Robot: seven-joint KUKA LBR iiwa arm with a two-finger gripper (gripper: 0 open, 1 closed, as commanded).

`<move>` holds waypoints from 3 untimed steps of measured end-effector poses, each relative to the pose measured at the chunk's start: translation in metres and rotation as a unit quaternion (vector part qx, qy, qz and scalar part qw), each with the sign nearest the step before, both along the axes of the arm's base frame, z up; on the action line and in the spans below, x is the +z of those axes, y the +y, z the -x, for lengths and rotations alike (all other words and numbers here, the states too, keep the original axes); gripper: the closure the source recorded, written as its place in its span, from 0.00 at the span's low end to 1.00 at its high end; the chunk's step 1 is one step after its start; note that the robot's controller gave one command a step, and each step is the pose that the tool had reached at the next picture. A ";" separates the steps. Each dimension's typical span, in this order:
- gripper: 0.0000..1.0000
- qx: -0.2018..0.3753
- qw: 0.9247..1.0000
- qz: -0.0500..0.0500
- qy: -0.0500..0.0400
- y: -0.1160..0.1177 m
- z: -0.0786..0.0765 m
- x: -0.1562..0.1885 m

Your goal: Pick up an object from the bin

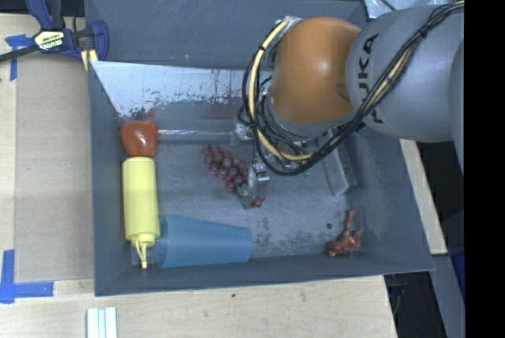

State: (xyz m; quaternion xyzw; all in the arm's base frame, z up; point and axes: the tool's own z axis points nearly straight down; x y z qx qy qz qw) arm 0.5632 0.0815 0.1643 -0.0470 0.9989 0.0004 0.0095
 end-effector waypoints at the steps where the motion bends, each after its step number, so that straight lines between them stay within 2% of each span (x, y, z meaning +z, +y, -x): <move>1: 0.00 -0.029 1.000 0.001 0.003 -0.008 -0.013 -0.064; 2: 0.00 -0.101 0.995 -0.002 -0.001 -0.009 -0.006 -0.095; 3: 1.00 -0.114 0.994 -0.001 -0.002 -0.022 -0.010 -0.093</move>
Offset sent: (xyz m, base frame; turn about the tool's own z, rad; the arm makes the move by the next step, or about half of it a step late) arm 0.0056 -0.0083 -0.0943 0.2048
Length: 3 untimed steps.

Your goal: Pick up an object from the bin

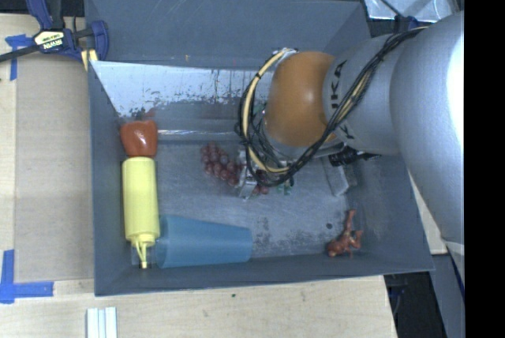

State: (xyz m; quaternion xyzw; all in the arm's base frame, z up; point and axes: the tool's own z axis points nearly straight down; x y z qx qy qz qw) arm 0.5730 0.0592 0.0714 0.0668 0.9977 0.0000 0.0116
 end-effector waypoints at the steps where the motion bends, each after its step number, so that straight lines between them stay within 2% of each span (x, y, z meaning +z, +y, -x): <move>1: 1.00 0.000 1.000 0.000 0.000 0.000 0.000 0.000; 2: 1.00 0.001 1.000 0.000 0.003 0.000 0.002 0.017; 3: 1.00 0.001 1.000 0.000 0.001 0.000 0.001 0.039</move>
Offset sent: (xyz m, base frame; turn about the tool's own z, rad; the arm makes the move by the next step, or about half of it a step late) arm 0.0000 0.0001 0.0473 -0.0001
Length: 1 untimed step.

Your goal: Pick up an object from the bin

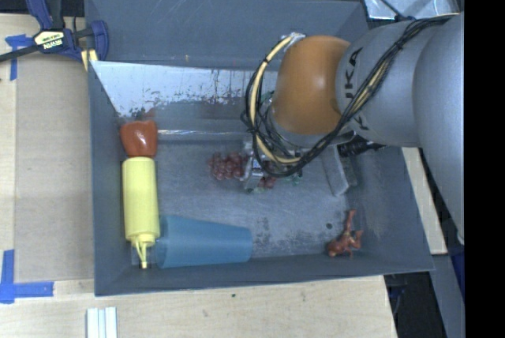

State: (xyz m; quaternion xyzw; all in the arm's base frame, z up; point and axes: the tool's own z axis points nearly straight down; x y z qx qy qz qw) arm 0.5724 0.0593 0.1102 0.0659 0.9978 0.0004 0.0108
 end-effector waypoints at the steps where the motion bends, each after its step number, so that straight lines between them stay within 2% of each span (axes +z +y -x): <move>1: 1.00 0.001 1.000 0.000 0.002 0.000 0.001 0.019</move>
Offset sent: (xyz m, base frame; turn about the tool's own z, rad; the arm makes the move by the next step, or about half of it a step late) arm -0.0004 0.0000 0.0251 -0.0005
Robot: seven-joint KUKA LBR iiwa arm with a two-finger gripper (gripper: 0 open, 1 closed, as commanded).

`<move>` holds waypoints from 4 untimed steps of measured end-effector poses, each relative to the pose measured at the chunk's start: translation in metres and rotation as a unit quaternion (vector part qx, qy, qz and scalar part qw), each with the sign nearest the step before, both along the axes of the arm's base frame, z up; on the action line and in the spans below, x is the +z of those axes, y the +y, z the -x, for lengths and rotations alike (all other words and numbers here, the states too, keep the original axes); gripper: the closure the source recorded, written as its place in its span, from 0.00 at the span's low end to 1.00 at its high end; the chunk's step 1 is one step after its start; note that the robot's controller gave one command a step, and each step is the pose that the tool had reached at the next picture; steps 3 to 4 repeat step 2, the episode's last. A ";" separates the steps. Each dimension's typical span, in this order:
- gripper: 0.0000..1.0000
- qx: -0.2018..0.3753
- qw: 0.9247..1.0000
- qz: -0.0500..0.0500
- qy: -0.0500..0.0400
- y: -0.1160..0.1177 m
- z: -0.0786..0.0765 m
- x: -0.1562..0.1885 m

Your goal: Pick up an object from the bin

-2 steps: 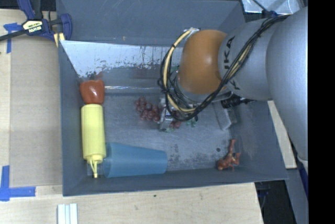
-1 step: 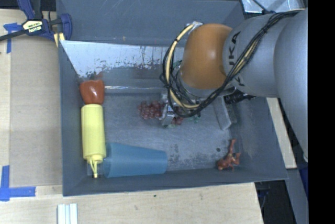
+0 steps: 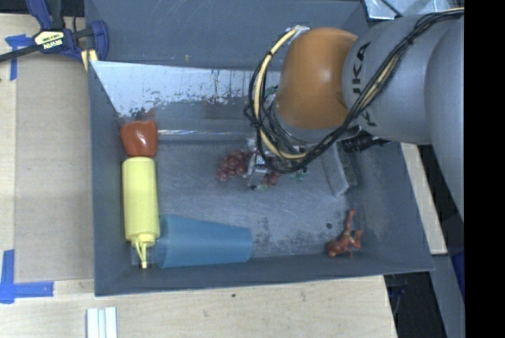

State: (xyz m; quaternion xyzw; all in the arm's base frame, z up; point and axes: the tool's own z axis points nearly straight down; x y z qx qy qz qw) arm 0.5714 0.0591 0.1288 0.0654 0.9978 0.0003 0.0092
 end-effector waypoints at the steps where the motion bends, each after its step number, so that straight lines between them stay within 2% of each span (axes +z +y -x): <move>1: 1.00 0.000 1.000 0.000 -0.002 0.000 -0.001 0.025; 2: 1.00 0.001 1.000 0.000 -0.002 0.000 -0.001 0.043; 4: 1.00 0.001 1.000 0.000 -0.002 0.000 -0.001 0.043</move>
Offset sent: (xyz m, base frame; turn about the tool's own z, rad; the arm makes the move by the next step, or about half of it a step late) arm 0.0007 0.0001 0.0194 -0.0005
